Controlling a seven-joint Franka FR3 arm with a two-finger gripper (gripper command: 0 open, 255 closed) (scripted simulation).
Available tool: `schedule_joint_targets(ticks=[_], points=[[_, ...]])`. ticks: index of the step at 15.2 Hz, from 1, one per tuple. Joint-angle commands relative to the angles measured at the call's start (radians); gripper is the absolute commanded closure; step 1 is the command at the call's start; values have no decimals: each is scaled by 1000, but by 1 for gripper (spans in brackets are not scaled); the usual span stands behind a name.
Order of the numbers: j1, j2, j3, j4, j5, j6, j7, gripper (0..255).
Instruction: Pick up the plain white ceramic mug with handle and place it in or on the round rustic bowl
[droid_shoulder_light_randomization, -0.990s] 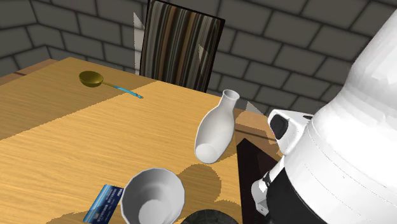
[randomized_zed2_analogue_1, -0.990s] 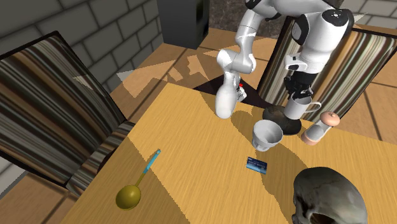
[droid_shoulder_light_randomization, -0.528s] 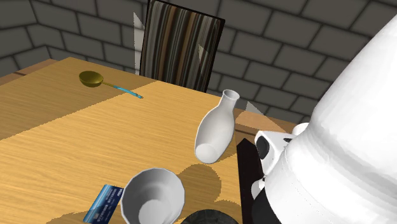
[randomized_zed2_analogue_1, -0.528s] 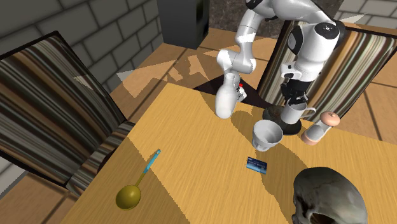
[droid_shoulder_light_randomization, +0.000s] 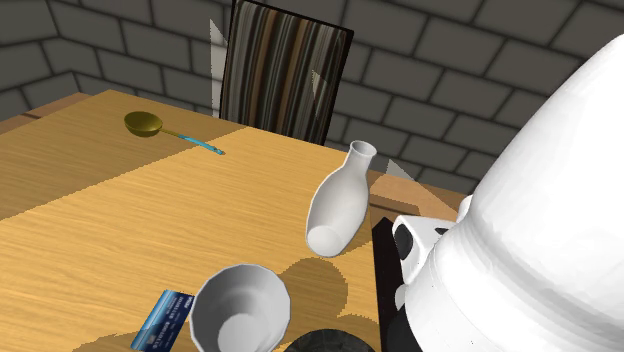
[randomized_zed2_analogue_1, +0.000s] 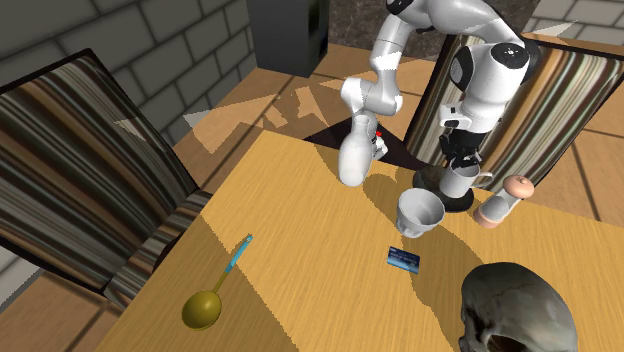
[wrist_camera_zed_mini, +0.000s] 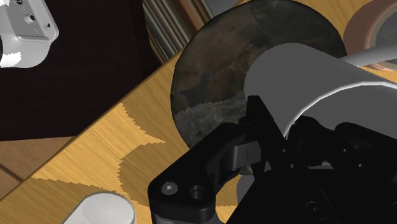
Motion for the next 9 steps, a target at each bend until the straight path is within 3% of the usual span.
schedule_joint_targets(ticks=[1, 2, 7, 9], points=[[0, 0, 0, 0, 0, 0, 0, 255], [0, 0, 0, 0, 0, 0, 0, 0], [0, 0, 0, 0, 0, 0, 0, 0], [-5, 0, -26, 60, -18, -63, 6, 0]])
